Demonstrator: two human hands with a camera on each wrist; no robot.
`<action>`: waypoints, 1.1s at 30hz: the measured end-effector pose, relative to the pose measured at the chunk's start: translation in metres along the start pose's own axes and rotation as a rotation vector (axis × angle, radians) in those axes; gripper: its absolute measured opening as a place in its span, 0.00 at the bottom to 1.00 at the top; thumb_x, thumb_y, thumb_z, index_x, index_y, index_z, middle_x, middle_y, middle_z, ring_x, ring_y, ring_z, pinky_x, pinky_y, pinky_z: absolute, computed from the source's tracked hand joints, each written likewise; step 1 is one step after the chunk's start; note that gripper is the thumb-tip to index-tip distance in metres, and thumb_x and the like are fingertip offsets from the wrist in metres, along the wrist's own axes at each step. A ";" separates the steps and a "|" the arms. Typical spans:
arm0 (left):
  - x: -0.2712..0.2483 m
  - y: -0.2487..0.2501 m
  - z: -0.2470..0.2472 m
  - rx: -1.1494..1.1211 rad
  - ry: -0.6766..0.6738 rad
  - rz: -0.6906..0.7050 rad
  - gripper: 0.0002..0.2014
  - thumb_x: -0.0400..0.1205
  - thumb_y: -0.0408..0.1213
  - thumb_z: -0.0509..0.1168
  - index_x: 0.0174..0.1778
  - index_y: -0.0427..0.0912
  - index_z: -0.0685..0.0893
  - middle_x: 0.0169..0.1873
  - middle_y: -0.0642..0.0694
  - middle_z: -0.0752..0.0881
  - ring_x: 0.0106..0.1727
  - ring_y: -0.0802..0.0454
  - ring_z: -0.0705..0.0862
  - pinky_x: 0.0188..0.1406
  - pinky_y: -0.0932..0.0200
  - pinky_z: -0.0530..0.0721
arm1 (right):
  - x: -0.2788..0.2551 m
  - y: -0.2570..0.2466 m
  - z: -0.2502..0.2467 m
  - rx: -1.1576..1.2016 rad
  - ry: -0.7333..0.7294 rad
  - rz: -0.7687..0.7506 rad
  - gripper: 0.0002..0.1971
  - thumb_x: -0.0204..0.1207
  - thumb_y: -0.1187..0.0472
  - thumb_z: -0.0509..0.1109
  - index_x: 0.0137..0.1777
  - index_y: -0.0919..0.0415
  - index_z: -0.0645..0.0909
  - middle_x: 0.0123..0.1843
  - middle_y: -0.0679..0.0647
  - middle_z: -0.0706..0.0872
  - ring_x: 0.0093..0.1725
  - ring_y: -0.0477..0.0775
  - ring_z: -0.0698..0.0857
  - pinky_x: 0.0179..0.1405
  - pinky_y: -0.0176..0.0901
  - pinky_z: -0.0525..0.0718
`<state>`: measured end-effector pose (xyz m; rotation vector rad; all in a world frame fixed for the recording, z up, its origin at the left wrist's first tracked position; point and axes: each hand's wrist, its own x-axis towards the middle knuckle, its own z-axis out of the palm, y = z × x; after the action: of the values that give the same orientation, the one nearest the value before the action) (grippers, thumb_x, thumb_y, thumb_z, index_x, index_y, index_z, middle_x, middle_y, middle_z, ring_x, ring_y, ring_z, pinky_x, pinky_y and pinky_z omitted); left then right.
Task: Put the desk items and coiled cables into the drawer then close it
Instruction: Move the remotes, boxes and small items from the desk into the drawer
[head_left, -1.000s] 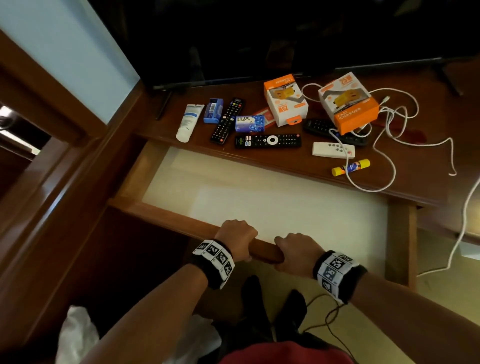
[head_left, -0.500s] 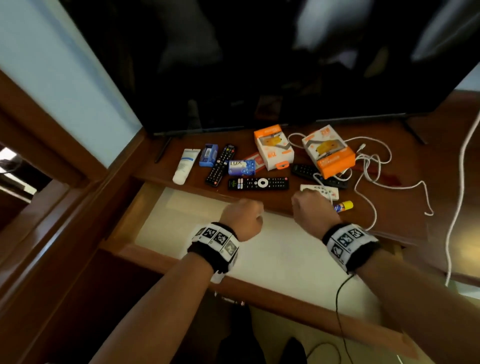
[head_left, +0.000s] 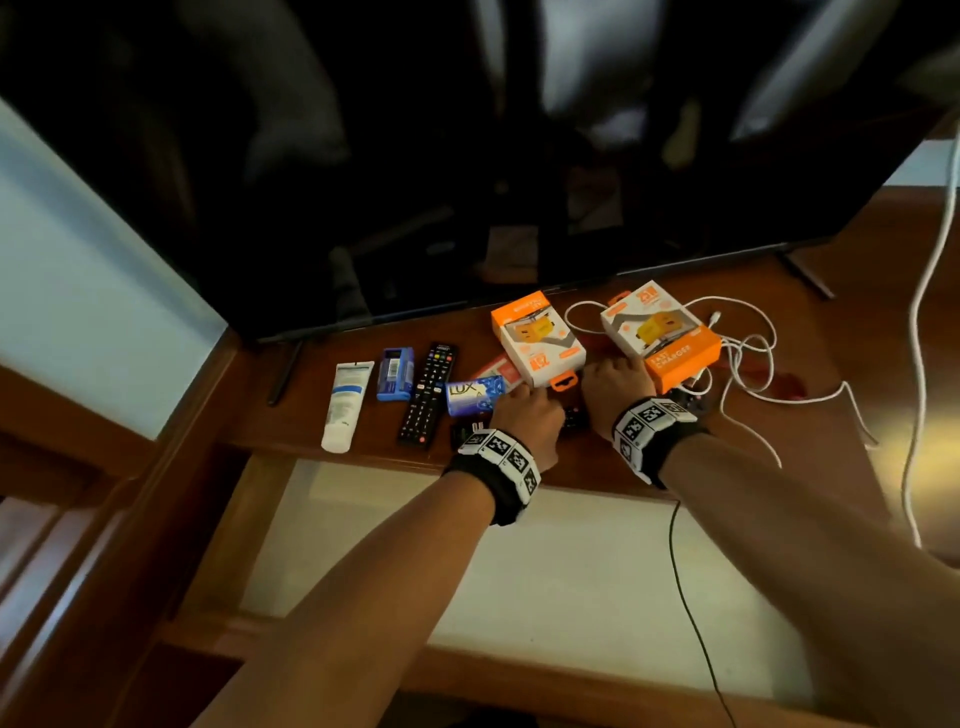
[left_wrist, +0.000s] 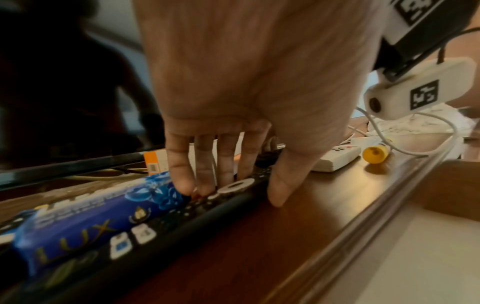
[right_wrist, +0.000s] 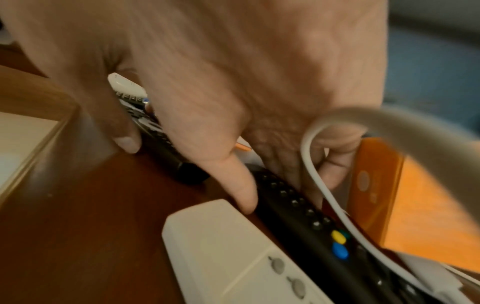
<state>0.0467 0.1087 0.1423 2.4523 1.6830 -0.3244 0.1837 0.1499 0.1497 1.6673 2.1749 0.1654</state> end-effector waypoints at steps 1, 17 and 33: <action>0.002 -0.002 0.000 -0.013 0.008 0.005 0.18 0.80 0.36 0.73 0.66 0.39 0.83 0.68 0.38 0.81 0.72 0.35 0.78 0.66 0.37 0.82 | 0.001 0.000 0.000 0.009 0.007 0.007 0.16 0.80 0.57 0.66 0.66 0.59 0.80 0.64 0.57 0.86 0.66 0.61 0.84 0.74 0.57 0.74; -0.116 -0.041 0.008 -0.769 0.336 -0.288 0.24 0.85 0.48 0.70 0.77 0.50 0.76 0.67 0.49 0.82 0.63 0.52 0.82 0.63 0.50 0.83 | -0.090 -0.006 -0.076 0.589 0.369 -0.162 0.35 0.70 0.74 0.74 0.78 0.64 0.69 0.74 0.63 0.80 0.74 0.66 0.79 0.67 0.54 0.82; -0.196 -0.221 0.102 -0.796 -0.063 -0.765 0.22 0.79 0.50 0.76 0.59 0.40 0.79 0.52 0.42 0.87 0.52 0.42 0.87 0.48 0.51 0.84 | -0.106 -0.251 -0.049 0.765 -0.217 -0.555 0.24 0.86 0.52 0.65 0.76 0.60 0.66 0.72 0.58 0.74 0.69 0.61 0.76 0.66 0.57 0.80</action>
<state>-0.2368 -0.0131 0.0946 1.1917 2.1058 0.1770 -0.0385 -0.0144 0.1376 1.2112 2.5766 -1.0578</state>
